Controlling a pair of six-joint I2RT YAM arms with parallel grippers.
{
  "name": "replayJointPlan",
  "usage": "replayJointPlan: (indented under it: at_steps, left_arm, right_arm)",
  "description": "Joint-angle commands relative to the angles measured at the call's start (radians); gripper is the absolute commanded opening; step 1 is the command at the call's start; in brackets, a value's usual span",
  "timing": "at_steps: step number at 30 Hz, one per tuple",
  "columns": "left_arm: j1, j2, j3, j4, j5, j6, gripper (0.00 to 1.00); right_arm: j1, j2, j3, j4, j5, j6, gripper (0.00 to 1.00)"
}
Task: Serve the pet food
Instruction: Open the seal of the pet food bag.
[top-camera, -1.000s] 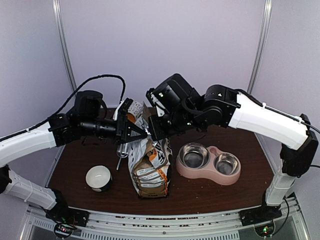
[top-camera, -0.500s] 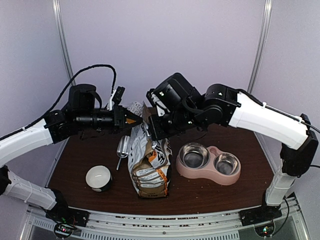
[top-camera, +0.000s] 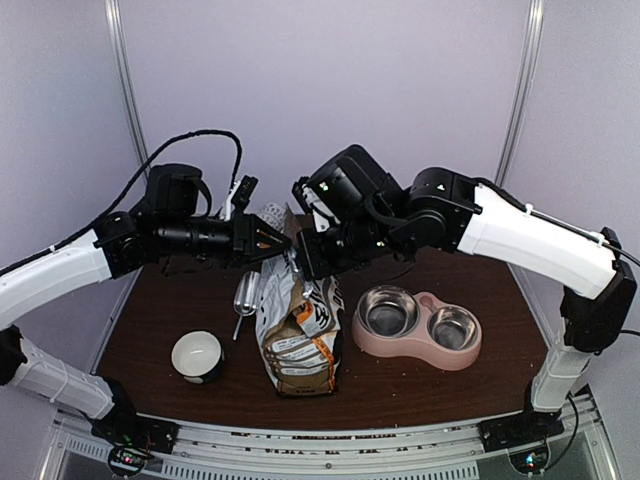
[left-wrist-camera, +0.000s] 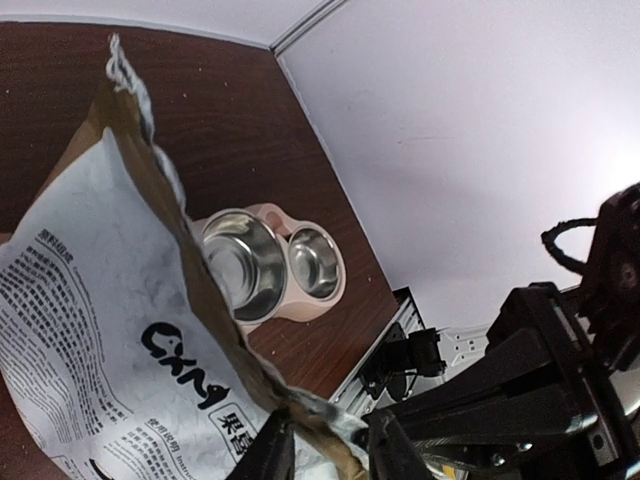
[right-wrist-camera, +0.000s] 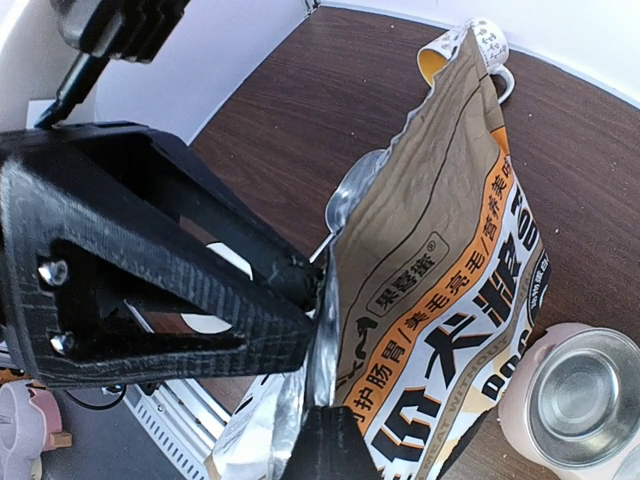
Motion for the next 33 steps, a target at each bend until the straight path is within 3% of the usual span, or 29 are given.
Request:
replayJointPlan:
  at_steps: [1, 9, 26, 33]
  left_arm:
    - [0.001, -0.002, 0.019, -0.076, 0.039, 0.030, 0.30]
    - [-0.019, 0.030, 0.045, -0.159, 0.046, 0.062, 0.29]
    - [-0.019, 0.098, 0.102, -0.139, 0.044, 0.066, 0.35]
    - [-0.027, 0.082, 0.082, -0.139, 0.072, 0.070, 0.29]
  right_arm:
    - [-0.007, -0.008, 0.000, -0.002, 0.000, 0.004, 0.00]
    - [-0.008, 0.002, 0.016, 0.001, -0.007, -0.002, 0.00]
    - [0.003, -0.010, -0.002, 0.034, -0.036, -0.051, 0.00]
    - [0.005, -0.015, 0.000, 0.023, -0.010, -0.040, 0.00]
